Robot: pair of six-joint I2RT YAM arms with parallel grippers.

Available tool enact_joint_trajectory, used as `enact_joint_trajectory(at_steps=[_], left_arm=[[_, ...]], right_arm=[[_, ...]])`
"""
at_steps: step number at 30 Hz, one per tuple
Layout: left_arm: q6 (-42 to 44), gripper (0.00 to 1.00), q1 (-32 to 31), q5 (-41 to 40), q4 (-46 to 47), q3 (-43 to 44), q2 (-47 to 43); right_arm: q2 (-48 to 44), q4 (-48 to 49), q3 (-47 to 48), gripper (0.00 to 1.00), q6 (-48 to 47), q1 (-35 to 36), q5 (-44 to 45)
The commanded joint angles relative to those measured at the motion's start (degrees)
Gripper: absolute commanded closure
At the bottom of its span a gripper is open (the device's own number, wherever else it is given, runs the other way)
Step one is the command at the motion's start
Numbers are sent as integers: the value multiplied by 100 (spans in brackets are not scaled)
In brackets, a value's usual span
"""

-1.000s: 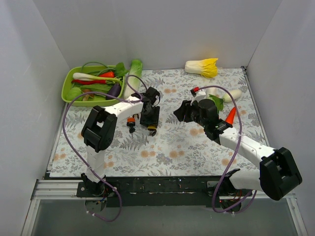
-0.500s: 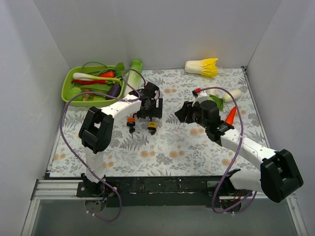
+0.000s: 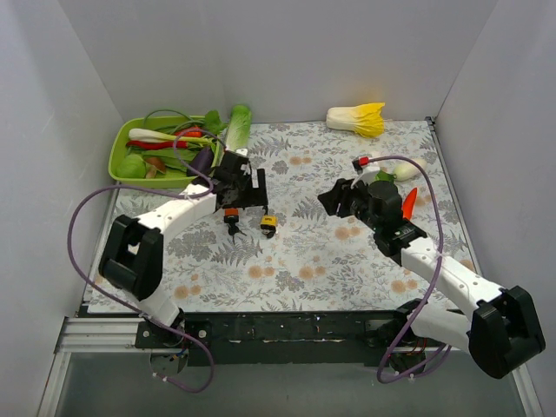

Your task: Unlock with the key

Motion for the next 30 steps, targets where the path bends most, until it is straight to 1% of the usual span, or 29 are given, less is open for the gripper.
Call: enact_joint_trajectory(at_steps=[1,2,3,4,5,7,8,9,11,12,15,17,21,24,30], left_arm=[[-326,10,652,642,1267,-745,-1211],[-414,5,984,748,1346,-860,-1309],[-528,3,1126,992,1556,-974,-1432],[-573,2,1276,1082,1697,-1253,-1537],[-591,2,1521,1170,1855,-1395,-1826],[-652,2,1742,1328,2356,-1816,-2135],[-644,2,1891,1346,2523,-1967,-2510],[-609,2,1945,1294,2864,-2090,-2688],[-398,2,1998,1066,3148,-2432,-3083],[-319,2,1998,987,3349,-2521,-3451],[-117,2,2016,749,3518,-2768,-3962],[-151,2,2016,513,3483,-2812,-4122],[-178,2,2016,362,3369,-2838,-4298],[-248,2,2016,143,3368,-2864,-4368],[-239,2,2016,195,3580,-2997,-4422]], right_arm=[[-249,137,-211,45,-122,-448,-155],[-292,136,-238,45,-96,-657,-208],[-319,102,-273,45,-78,-773,-313],[-336,75,-326,45,-61,-887,-375],[-398,49,-361,45,-43,-1088,-419],[-477,-56,-388,45,-52,-1256,-437],[-582,-83,-414,45,-69,-1379,-411],[-626,-109,-423,45,-122,-1424,-306],[-801,-171,-432,45,-201,-1468,-174],[-855,-180,-432,45,-245,-1477,-52],[-1030,-163,-449,45,-421,-1477,134],[-1153,-49,-493,45,-544,-1477,423],[-1321,153,-590,45,-737,-1477,801],[-1382,215,-581,45,-843,-1477,828],[-1365,251,-581,45,-852,-1477,785]])
